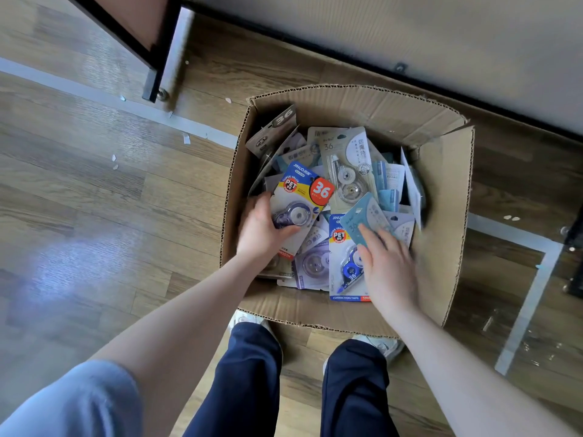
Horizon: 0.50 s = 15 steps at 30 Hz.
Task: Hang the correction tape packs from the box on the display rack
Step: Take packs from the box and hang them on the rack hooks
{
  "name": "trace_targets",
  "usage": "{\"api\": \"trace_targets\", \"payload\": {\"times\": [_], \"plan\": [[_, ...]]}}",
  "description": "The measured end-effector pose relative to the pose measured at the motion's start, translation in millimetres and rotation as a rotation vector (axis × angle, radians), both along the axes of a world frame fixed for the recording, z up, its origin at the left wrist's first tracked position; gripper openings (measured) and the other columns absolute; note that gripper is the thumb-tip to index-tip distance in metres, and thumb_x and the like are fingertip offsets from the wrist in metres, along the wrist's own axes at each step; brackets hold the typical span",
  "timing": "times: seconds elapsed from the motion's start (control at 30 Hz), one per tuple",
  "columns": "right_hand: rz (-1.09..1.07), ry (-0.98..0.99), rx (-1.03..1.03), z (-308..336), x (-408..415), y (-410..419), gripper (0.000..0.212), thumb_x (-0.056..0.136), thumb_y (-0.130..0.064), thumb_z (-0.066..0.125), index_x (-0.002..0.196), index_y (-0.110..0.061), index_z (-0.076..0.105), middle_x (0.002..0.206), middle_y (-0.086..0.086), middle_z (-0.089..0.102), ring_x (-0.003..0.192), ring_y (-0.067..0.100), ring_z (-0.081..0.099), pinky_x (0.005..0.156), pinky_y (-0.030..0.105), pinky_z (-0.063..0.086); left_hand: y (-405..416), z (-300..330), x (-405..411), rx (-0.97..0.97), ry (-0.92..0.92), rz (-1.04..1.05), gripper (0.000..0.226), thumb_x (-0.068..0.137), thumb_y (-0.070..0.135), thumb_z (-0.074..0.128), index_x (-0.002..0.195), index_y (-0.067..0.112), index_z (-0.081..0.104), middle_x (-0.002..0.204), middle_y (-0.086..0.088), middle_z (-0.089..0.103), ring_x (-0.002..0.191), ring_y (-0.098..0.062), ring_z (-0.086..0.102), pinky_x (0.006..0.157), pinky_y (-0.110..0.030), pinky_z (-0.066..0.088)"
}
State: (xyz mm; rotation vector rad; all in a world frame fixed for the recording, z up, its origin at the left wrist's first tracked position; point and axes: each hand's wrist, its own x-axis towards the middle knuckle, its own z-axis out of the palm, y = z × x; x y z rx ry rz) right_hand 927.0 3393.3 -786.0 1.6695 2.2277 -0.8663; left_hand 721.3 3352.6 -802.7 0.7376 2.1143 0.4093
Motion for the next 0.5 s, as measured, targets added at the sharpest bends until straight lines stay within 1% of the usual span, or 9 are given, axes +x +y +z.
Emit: {"api": "trace_targets", "payload": {"times": [0.07,0.13,0.2,0.23,0.27,0.3,0.4,0.47,0.5], "plan": [[-0.039,0.029,-0.034,-1,3,13,0.037,0.094,-0.021,0.053,0.13,-0.015,0.055,0.126,0.012,0.057,0.114,0.034,0.048,0.096,0.039,0.035,0,0,-1,0.011,-0.07,0.055,0.058,0.071,0.014,0.082,0.119,0.007,0.051,0.106,-0.002,0.058,0.092,-0.011,0.051,0.063,-0.012,0.034],[-0.097,0.04,-0.098,-4,5,28,0.041,0.091,-0.025,0.058,0.131,-0.016,0.052,0.131,0.009,0.054,0.118,0.03,0.047,0.096,0.037,0.035,1,-1,-1,0.003,-0.132,0.109,0.048,0.072,0.013,0.081,0.109,0.013,0.052,0.098,0.002,0.058,0.084,-0.01,0.055,0.055,-0.009,0.039],[-0.158,0.041,-0.184,-6,5,41,0.058,0.086,-0.03,0.066,0.137,-0.018,0.043,0.136,0.006,0.051,0.122,0.027,0.047,0.095,0.036,0.038,0,-3,-2,-0.016,-0.177,0.159,0.042,0.073,0.012,0.08,0.102,0.018,0.051,0.093,0.004,0.061,0.076,-0.007,0.058,0.054,-0.007,0.042],[-0.176,0.034,-0.225,-7,4,46,0.068,0.083,-0.033,0.069,0.141,-0.018,0.038,0.137,0.006,0.05,0.123,0.027,0.046,0.094,0.036,0.039,1,-2,-3,-0.033,-0.197,0.179,0.04,0.074,0.012,0.08,0.101,0.018,0.051,0.09,0.005,0.061,0.073,-0.005,0.059,0.054,-0.008,0.044],[-0.178,0.015,-0.254,-8,4,50,0.076,0.081,-0.035,0.072,0.144,-0.018,0.033,0.139,0.006,0.049,0.125,0.027,0.045,0.095,0.036,0.039,1,-2,-3,-0.054,-0.217,0.193,0.039,0.074,0.012,0.08,0.1,0.017,0.051,0.088,0.005,0.061,0.071,-0.004,0.059,0.054,-0.011,0.047],[-0.161,-0.013,-0.264,-9,4,53,0.084,0.078,-0.037,0.074,0.146,-0.018,0.029,0.14,0.006,0.048,0.127,0.028,0.043,0.097,0.036,0.038,2,-2,-4,-0.078,-0.237,0.201,0.04,0.073,0.013,0.08,0.099,0.016,0.051,0.089,0.003,0.062,0.073,-0.007,0.061,0.058,-0.015,0.05],[-0.121,-0.05,-0.28,-12,3,57,0.096,0.071,-0.037,0.079,0.148,-0.017,0.024,0.141,0.006,0.046,0.128,0.029,0.041,0.1,0.037,0.035,4,0,-5,-0.134,-0.277,0.189,0.044,0.07,0.012,0.082,0.101,0.016,0.051,0.096,-0.002,0.065,0.083,-0.017,0.065,0.07,-0.029,0.055],[-0.139,-0.033,-0.311,-13,3,57,0.099,0.069,-0.034,0.082,0.148,-0.018,0.024,0.14,0.01,0.044,0.128,0.029,0.04,0.101,0.037,0.034,6,2,-6,-0.127,-0.291,0.164,0.046,0.068,0.009,0.083,0.104,0.016,0.054,0.1,-0.004,0.067,0.087,-0.018,0.065,0.074,-0.031,0.056],[-0.15,-0.031,-0.328,-13,2,58,0.099,0.067,-0.032,0.083,0.147,-0.019,0.025,0.139,0.011,0.043,0.127,0.029,0.04,0.101,0.037,0.034,7,3,-7,-0.121,-0.301,0.151,0.047,0.068,0.008,0.082,0.105,0.015,0.055,0.101,-0.004,0.067,0.086,-0.017,0.065,0.073,-0.03,0.055]]}}
